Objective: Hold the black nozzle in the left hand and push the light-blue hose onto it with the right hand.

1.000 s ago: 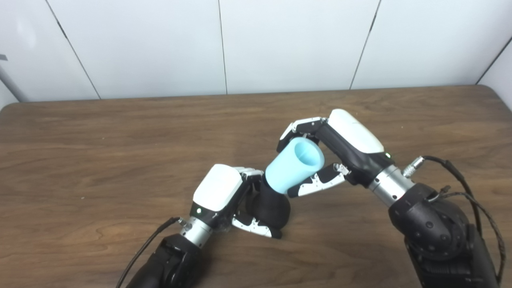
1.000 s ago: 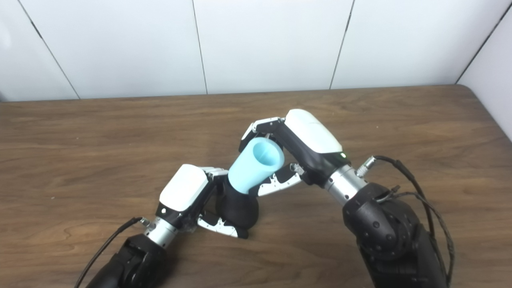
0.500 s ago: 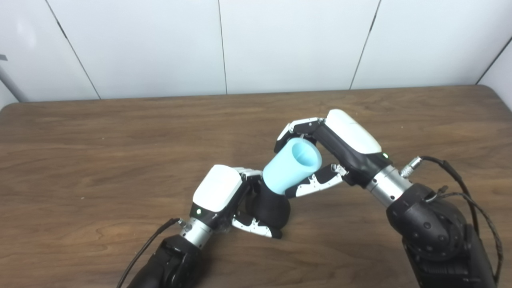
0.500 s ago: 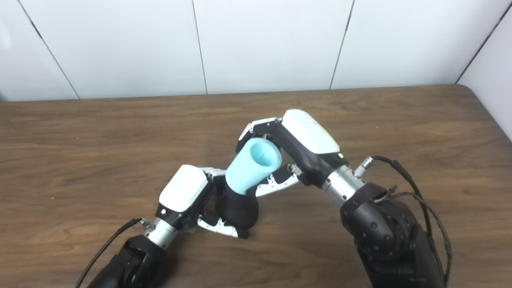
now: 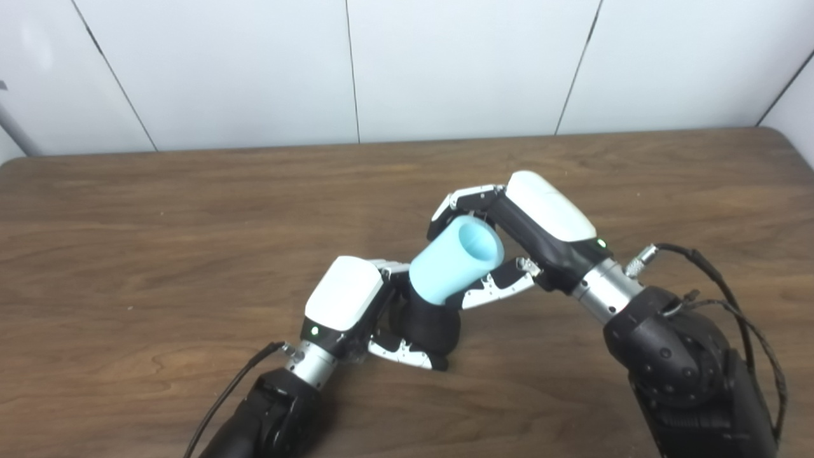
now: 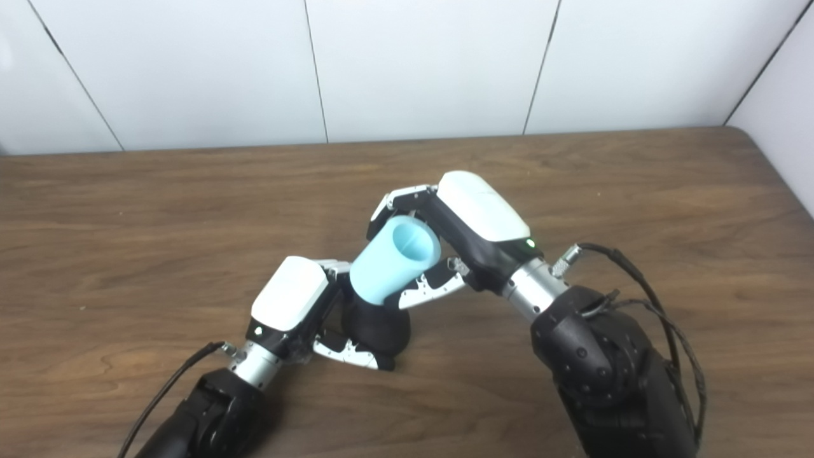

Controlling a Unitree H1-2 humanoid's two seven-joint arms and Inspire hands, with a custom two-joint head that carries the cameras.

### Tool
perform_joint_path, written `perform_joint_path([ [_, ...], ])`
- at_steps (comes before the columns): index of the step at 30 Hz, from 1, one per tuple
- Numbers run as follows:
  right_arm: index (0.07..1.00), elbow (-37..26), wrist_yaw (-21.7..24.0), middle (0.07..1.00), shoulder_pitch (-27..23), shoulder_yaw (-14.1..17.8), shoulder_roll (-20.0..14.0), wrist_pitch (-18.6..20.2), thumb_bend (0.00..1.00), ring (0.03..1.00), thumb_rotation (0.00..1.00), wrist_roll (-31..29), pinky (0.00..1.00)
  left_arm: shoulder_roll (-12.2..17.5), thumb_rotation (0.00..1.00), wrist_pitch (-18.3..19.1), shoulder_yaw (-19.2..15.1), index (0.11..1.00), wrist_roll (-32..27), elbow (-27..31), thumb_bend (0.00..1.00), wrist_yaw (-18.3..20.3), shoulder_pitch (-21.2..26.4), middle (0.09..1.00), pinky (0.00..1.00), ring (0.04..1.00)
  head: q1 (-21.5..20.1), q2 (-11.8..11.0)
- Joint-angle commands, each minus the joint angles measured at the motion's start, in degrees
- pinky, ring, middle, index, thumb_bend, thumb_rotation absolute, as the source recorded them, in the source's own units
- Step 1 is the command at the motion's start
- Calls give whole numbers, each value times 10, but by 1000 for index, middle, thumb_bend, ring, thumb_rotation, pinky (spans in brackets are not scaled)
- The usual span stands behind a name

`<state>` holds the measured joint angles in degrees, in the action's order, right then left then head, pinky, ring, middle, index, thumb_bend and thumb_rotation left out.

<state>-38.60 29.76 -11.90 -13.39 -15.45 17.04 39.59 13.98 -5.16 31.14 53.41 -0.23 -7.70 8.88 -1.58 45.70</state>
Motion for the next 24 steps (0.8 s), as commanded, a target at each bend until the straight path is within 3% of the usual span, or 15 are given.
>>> perform_joint_path([
  [1,523,2,-2,508,-18,-6,-4,-21,492,390,0,7,290,16,0,32,28,473,7,-41,478,89,-57,492,404,499,0,1],
  [12,544,16,13,495,-38,-14,-20,-33,488,378,0,10,284,15,0,36,33,465,11,-39,478,91,-56,507,422,503,1,2],
  [24,528,-32,70,504,-80,10,-29,23,491,380,0,1,291,14,0,29,38,444,14,-47,476,81,-57,518,425,511,1,3],
])
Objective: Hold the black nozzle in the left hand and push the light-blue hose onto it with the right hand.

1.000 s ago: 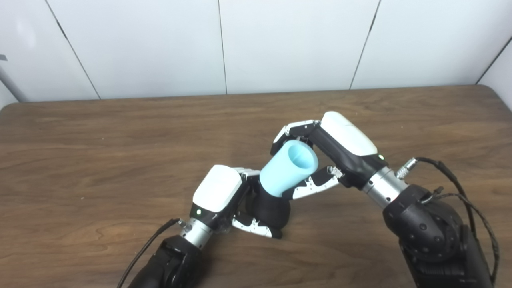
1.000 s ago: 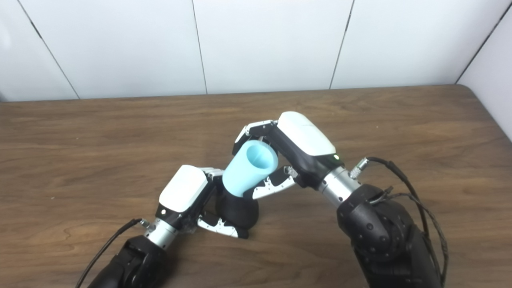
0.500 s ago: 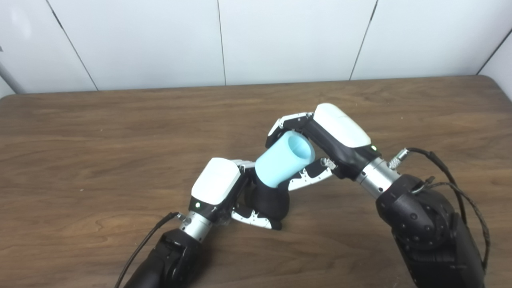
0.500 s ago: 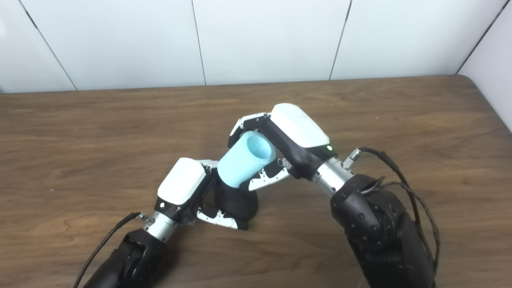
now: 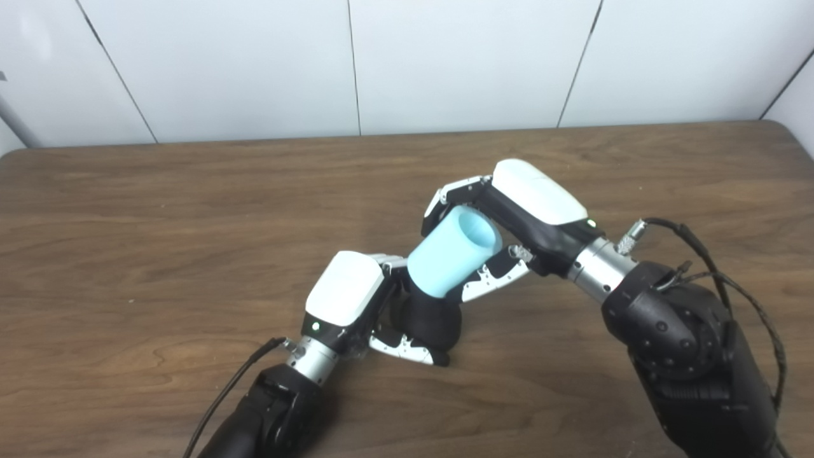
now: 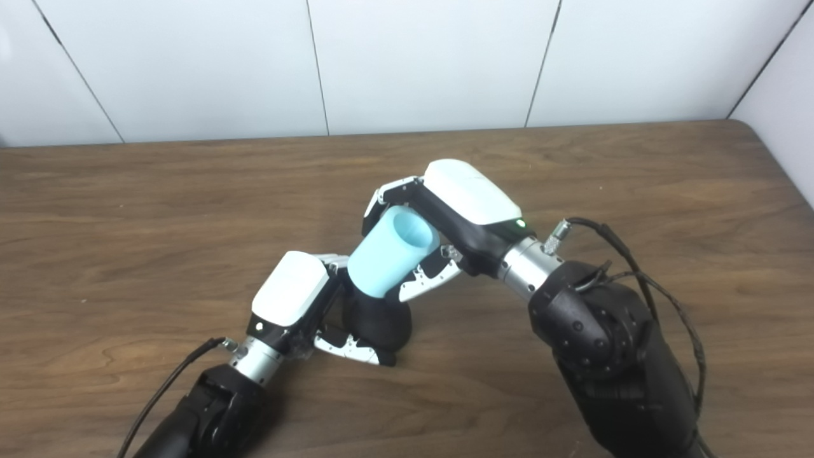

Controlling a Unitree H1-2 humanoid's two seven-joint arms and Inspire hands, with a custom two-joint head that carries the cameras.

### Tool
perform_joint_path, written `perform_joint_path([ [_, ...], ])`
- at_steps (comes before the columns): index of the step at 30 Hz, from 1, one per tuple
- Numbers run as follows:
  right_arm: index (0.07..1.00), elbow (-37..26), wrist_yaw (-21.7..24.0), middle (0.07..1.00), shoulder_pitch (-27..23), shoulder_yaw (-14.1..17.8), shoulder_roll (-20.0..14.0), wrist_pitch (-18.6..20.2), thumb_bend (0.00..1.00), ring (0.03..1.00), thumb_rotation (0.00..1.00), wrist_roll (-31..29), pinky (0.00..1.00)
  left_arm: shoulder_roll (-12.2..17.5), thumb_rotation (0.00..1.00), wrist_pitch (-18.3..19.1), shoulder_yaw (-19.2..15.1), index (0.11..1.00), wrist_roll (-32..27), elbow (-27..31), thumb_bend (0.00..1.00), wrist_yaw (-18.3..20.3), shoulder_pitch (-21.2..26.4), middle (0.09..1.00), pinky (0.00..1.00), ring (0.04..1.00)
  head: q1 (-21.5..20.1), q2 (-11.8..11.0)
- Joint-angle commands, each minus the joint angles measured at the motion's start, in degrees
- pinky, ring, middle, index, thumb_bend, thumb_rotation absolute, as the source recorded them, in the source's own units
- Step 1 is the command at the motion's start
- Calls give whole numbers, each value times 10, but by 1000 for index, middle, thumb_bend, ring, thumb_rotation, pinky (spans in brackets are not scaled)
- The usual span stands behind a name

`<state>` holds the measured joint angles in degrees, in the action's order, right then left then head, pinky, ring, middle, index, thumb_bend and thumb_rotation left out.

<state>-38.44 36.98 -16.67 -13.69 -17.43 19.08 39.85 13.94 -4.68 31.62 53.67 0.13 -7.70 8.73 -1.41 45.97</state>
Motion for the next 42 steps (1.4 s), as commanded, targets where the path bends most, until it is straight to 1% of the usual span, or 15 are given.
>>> perform_joint_path([
  [1,530,-39,4,501,-38,15,-10,7,491,375,0,-3,292,14,0,25,33,445,11,-51,476,81,-56,518,429,511,-2,1],
  [3,538,-47,18,496,-48,18,-11,17,490,371,0,0,300,14,0,25,33,448,10,-52,476,82,-55,516,436,511,-2,1],
  [8,522,-62,53,508,-73,16,-20,34,492,383,0,12,300,11,0,28,33,449,8,-53,477,85,-56,514,435,509,0,2],
  [17,553,-94,149,514,-131,2,-37,66,487,384,0,44,279,9,0,29,33,449,8,-60,476,84,-54,517,416,509,-5,4],
  [20,566,-94,168,497,-139,-4,-39,66,484,371,0,54,271,6,0,35,33,450,9,-58,476,89,-53,518,412,511,-6,4],
  [30,564,-76,171,470,-127,-5,-52,42,482,351,0,49,278,5,0,36,32,458,5,-54,476,91,-56,514,411,515,-8,5],
  [34,563,-69,163,479,-124,-1,-53,33,484,356,0,49,282,5,0,36,33,467,7,-55,478,90,-56,503,411,506,-7,5],
  [38,567,-62,151,483,-122,5,-55,20,482,361,0,47,267,5,0,35,33,455,9,-58,476,85,-56,514,405,510,-8,3],
  [42,569,-60,148,480,-123,11,-55,15,482,360,0,51,273,7,0,34,32,451,5,-57,476,88,-55,518,407,511,-10,4],
])
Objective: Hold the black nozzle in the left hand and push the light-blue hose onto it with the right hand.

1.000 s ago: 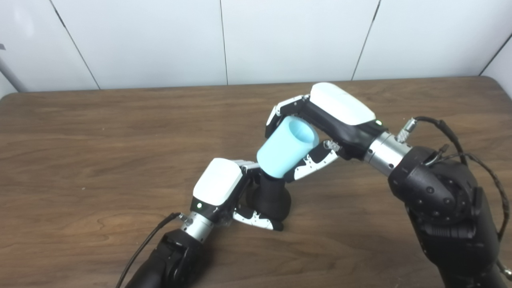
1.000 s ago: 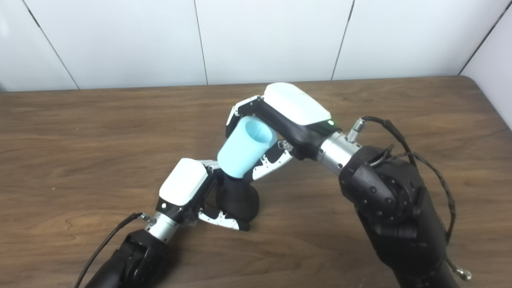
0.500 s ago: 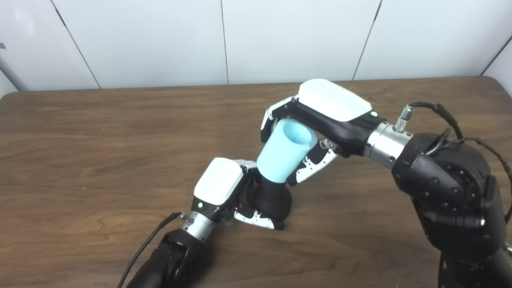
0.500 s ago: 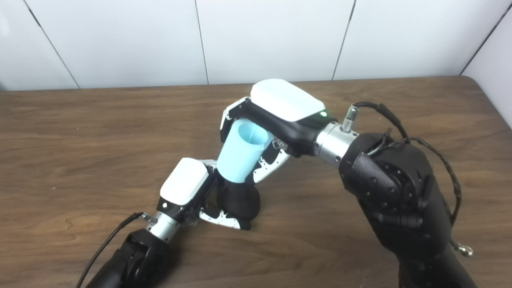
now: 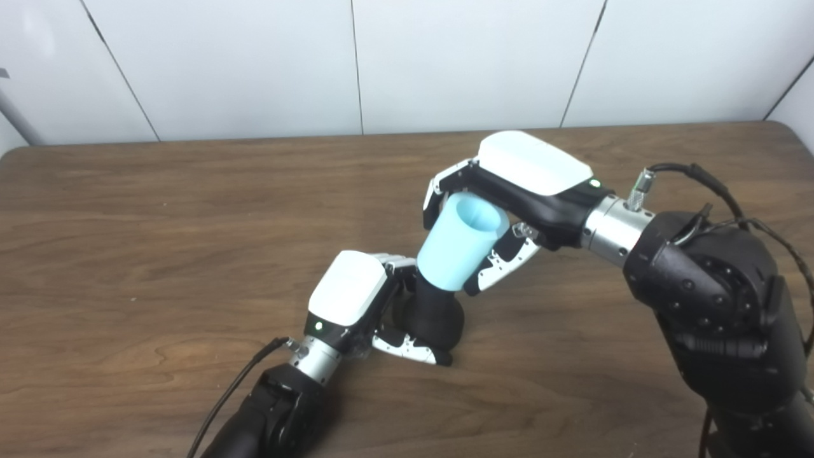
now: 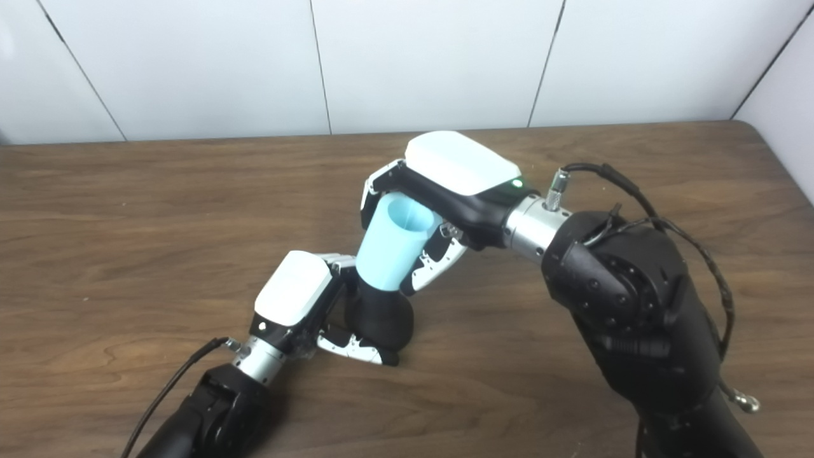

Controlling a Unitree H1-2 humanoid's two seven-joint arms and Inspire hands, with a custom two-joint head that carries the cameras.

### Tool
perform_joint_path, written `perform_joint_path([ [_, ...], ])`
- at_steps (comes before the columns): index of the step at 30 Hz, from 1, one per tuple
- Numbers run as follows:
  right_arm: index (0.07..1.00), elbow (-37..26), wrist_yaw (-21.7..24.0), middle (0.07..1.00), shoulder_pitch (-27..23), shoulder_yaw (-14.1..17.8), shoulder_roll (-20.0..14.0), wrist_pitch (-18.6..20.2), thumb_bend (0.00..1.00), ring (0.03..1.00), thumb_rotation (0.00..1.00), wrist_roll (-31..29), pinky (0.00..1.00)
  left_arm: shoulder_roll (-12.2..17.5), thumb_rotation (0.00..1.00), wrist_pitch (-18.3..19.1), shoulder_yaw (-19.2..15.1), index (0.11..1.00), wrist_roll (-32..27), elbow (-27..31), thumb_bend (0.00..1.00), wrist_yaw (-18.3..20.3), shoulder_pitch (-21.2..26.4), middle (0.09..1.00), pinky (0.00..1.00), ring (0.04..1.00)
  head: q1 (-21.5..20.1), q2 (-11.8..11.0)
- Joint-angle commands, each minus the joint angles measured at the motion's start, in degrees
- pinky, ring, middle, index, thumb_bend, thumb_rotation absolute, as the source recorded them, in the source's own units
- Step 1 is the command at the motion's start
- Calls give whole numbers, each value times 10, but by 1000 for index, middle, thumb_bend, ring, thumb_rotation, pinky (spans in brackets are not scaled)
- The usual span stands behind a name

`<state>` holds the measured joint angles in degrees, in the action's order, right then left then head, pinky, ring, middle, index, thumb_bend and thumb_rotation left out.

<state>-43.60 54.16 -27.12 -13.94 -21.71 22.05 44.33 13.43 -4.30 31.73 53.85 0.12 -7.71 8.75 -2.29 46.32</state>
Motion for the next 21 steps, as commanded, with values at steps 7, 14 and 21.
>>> perform_joint_path([
  [7,571,-7,-30,477,-8,13,-8,-26,480,362,0,4,254,14,0,33,32,449,5,-53,476,96,-54,521,418,515,0,1],
  [14,566,-4,-33,484,6,11,0,-34,483,363,0,9,276,15,0,36,30,447,6,-48,475,99,-53,524,400,517,1,4],
  [21,534,-3,-31,507,19,9,6,-32,491,379,0,15,299,16,0,37,30,453,6,-44,476,98,-55,521,400,514,0,5],
])
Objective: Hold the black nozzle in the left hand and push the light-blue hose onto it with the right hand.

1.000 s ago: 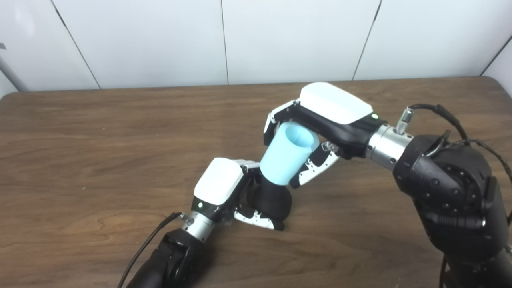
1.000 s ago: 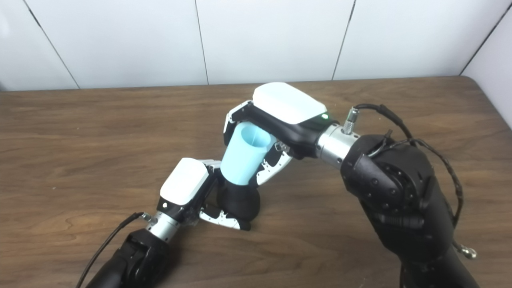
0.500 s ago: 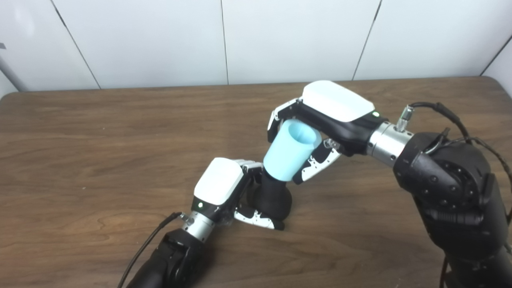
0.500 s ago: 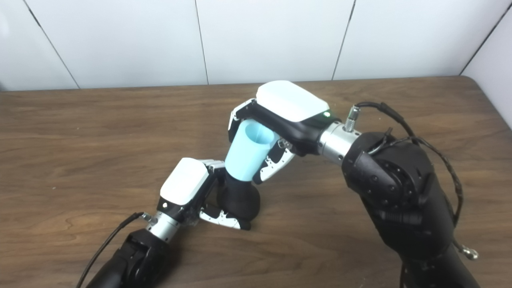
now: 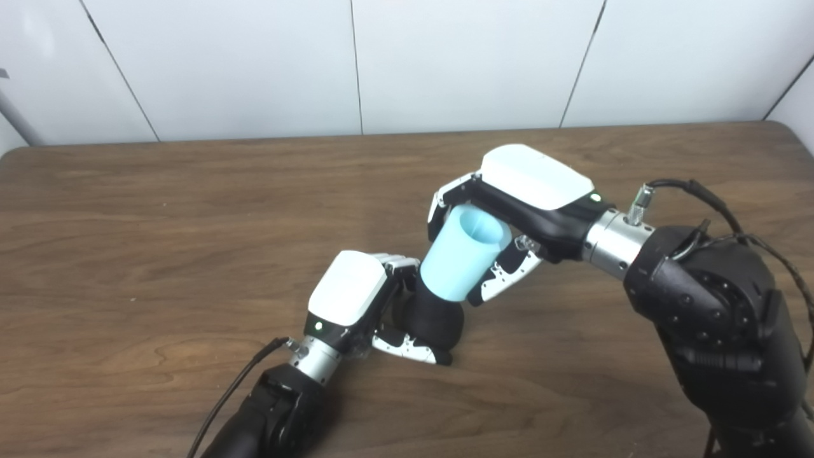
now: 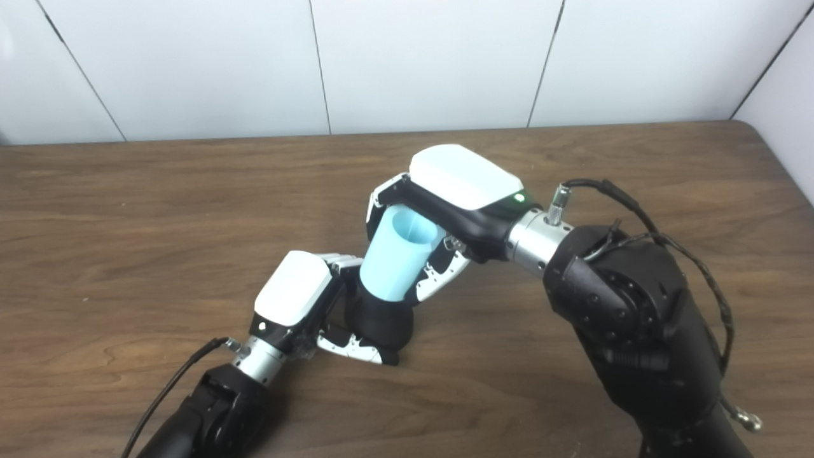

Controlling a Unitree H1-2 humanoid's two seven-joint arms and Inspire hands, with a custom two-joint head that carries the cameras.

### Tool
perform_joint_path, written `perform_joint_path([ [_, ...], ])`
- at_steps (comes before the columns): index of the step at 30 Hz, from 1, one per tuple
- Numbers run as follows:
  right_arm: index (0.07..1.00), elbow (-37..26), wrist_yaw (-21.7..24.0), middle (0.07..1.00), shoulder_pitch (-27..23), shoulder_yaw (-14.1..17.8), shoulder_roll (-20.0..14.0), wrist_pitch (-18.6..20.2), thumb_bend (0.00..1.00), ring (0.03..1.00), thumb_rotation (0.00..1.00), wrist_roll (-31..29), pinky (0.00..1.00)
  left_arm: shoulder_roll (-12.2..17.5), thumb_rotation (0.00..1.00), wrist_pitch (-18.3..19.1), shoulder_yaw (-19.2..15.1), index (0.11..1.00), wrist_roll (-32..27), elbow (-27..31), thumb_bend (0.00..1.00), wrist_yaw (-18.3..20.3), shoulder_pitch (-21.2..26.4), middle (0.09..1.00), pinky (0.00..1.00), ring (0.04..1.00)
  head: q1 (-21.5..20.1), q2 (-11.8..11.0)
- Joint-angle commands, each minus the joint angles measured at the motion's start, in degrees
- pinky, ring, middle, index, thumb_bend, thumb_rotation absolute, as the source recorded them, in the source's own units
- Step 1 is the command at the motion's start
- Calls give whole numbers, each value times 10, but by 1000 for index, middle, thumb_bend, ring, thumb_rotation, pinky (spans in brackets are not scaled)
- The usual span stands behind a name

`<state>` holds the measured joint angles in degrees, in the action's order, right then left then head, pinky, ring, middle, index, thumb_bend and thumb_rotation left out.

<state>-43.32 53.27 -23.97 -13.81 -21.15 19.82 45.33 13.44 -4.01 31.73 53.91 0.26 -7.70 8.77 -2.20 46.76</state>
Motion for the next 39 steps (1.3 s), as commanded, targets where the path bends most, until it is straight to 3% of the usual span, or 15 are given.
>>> perform_joint_path([
  [1,541,-6,-22,511,-11,7,1,-10,489,381,0,6,289,16,0,34,30,453,6,-45,475,98,-55,521,399,514,-1,1],
  [15,527,20,-58,531,-2,0,23,-21,488,387,0,16,272,16,0,35,33,453,3,-44,472,101,-55,543,396,527,0,2],
  [22,533,32,-73,519,-9,4,22,-31,488,380,0,7,279,15,0,38,38,463,5,-42,477,104,-56,511,413,509,-1,4],
  [32,535,36,-57,522,-12,-7,21,-34,489,386,0,20,288,13,0,46,41,466,3,-40,477,113,-57,512,417,513,1,5],
  [39,540,37,-22,515,-25,-36,13,-41,487,383,0,32,273,11,0,44,41,470,6,-41,477,107,-57,510,398,512,0,7],
])
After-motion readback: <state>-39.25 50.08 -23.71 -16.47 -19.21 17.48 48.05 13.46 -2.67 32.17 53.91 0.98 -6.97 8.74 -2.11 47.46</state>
